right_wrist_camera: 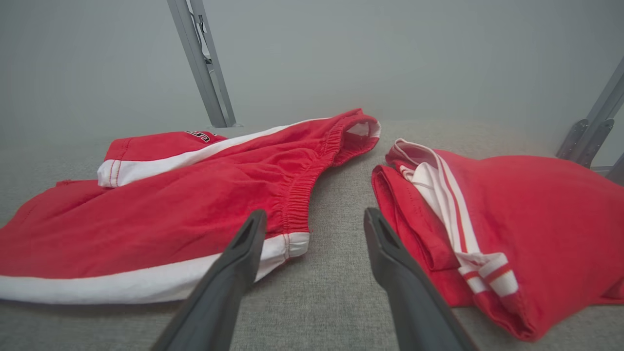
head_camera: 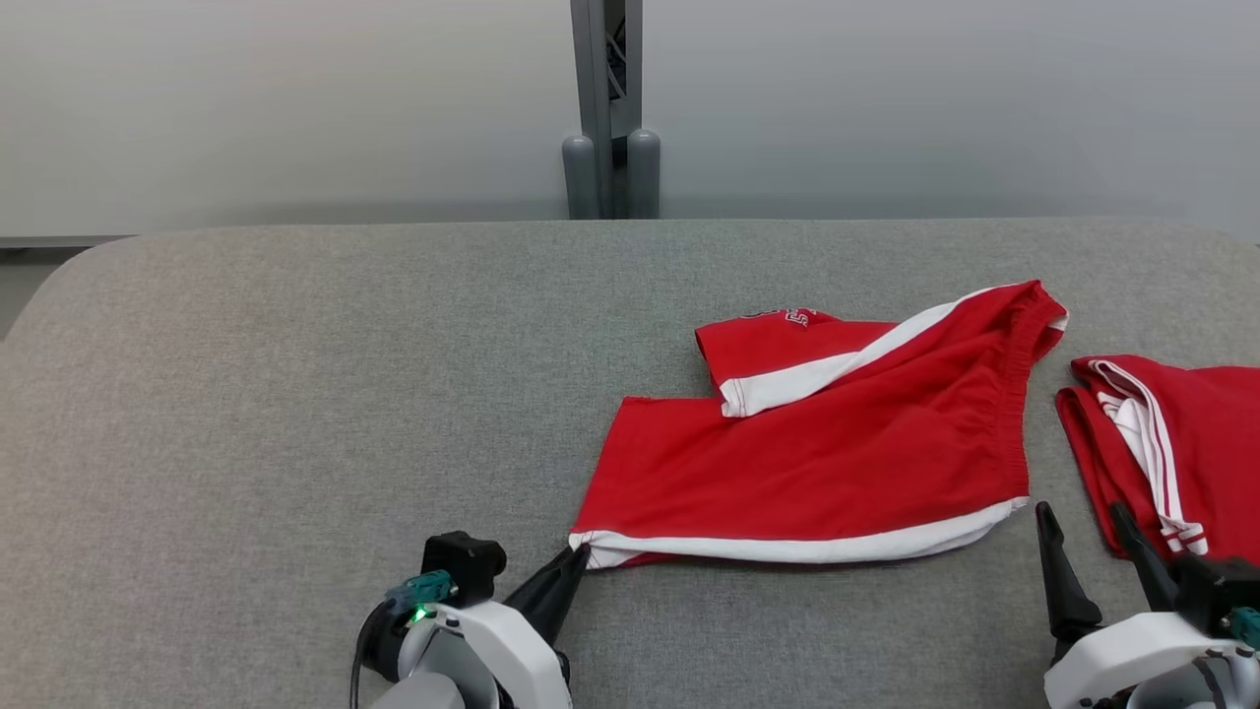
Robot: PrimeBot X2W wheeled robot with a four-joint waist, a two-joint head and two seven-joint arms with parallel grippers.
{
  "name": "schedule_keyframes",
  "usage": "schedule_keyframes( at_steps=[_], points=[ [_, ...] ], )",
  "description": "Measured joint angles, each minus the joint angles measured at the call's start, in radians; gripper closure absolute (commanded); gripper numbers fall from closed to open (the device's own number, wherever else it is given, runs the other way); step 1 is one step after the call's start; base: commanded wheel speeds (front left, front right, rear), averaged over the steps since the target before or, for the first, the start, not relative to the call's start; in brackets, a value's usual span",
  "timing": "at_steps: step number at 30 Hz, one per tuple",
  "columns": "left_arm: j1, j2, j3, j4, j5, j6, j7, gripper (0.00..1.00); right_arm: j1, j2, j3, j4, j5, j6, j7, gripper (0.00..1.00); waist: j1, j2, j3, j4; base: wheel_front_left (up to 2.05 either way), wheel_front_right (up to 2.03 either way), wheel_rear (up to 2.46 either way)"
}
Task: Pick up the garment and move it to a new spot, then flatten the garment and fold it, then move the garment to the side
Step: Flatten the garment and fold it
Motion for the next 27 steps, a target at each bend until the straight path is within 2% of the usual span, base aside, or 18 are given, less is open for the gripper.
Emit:
schedule_keyframes(
  at_steps=[4,12,20,27],
  points=[
    [0.020,0.011,0.069,-0.040,0.037,0.000,0.000,1.00,-0.006,-0.012,-0.002,0.020,0.000,0.000,0.000,0.00,0.0000,0.0000,-0.009,0.012,0.00,0.00,0.00],
    [0.074,0.010,0.163,-0.082,0.122,0.000,0.000,1.00,-0.047,-0.081,0.138,0.144,0.028,0.000,0.000,0.00,0.0000,0.0000,-0.024,0.041,0.00,0.00,0.00],
    [0.089,0.000,0.186,-0.092,0.156,0.000,0.000,1.00,-0.115,-0.109,0.244,0.241,0.048,0.000,0.000,0.00,0.0000,0.0000,-0.019,0.059,0.00,0.00,0.00],
    [0.081,-0.004,0.164,-0.092,0.154,0.000,0.000,1.00,-0.178,-0.135,0.316,0.303,0.091,0.000,0.000,0.00,0.0000,0.0000,0.002,0.078,0.00,0.00,0.00]
  ],
)
